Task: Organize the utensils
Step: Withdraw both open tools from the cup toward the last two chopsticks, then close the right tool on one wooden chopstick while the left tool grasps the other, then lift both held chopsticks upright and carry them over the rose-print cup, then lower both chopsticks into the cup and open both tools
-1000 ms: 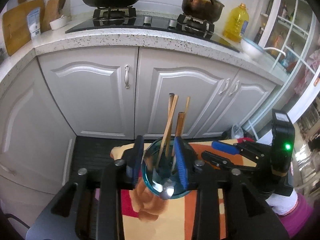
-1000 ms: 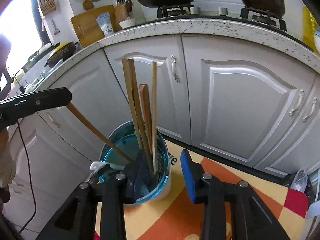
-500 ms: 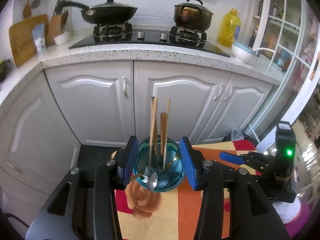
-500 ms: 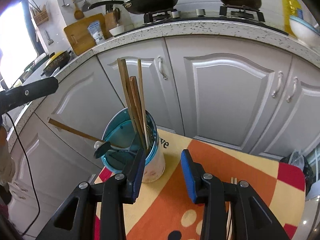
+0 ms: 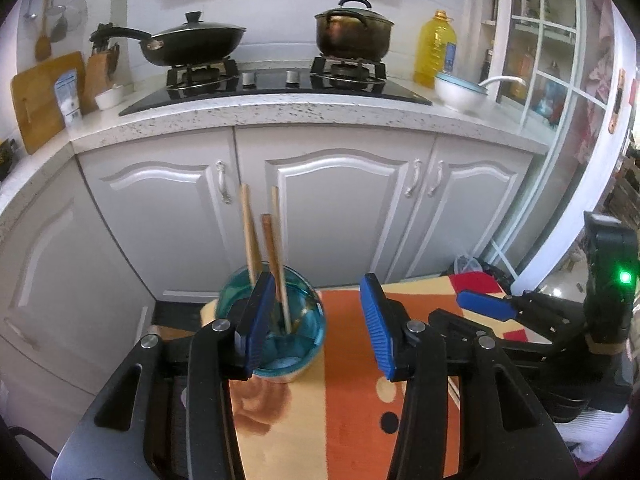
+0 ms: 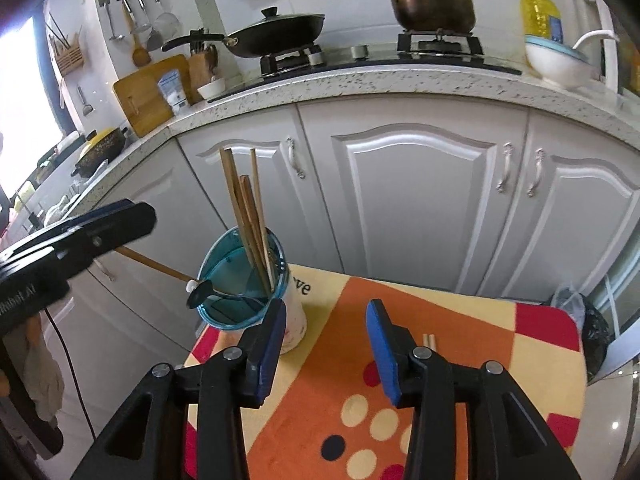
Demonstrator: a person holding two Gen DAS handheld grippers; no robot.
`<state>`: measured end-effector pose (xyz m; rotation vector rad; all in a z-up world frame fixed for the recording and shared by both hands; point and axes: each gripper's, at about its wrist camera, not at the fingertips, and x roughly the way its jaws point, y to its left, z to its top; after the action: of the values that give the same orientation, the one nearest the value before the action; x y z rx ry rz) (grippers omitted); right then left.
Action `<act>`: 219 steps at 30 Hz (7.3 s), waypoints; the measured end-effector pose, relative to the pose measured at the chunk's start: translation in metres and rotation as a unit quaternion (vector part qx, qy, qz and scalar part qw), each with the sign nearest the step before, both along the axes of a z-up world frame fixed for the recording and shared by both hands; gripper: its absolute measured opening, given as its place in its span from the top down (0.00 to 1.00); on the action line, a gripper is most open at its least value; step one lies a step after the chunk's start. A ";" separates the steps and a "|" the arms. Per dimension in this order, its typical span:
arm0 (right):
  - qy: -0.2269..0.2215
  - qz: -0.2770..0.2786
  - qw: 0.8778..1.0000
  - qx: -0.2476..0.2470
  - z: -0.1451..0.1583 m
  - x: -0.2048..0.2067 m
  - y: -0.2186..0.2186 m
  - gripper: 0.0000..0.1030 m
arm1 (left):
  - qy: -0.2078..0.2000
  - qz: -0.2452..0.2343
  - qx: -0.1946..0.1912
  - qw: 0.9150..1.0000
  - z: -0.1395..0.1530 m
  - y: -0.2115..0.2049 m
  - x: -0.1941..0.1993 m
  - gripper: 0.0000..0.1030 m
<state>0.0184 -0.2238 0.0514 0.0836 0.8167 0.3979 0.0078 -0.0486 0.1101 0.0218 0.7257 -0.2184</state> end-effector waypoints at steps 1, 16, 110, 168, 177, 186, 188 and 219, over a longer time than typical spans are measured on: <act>-0.001 -0.002 1.000 -0.002 0.000 -0.003 -0.003 0.61 | 0.001 -0.002 0.000 1.000 -0.001 -0.003 0.000 0.58; 0.111 -0.042 0.992 -0.052 -0.097 -0.020 -0.062 0.61 | 0.063 -0.040 -0.011 0.997 -0.050 -0.042 -0.012 0.58; 0.115 -0.054 0.992 0.006 -0.099 -0.003 -0.143 0.95 | 0.267 -0.029 -0.044 0.962 -0.205 -0.144 0.098 0.74; -0.104 0.098 0.990 0.021 0.140 0.004 0.032 0.95 | -0.011 -0.029 -0.057 0.998 0.105 0.090 0.020 0.96; -0.095 0.099 0.990 0.014 0.113 0.046 0.076 0.95 | 0.020 0.028 -0.046 0.998 0.045 0.108 0.063 0.96; -0.080 0.094 0.992 0.013 0.084 0.069 0.083 0.95 | 0.063 0.028 -0.056 0.996 -0.001 0.102 0.083 0.96; -0.083 0.097 0.992 0.009 0.086 0.069 0.083 0.95 | 0.066 0.029 -0.056 0.996 -0.005 0.101 0.084 0.96; 0.042 0.081 0.994 0.057 0.004 0.059 0.052 0.57 | 0.045 0.042 -0.034 0.998 0.012 0.090 0.050 0.72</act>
<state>0.0771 -0.1718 0.0552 0.1427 0.8867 0.5979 0.0580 0.0416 0.1224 -0.0834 0.8077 -0.1644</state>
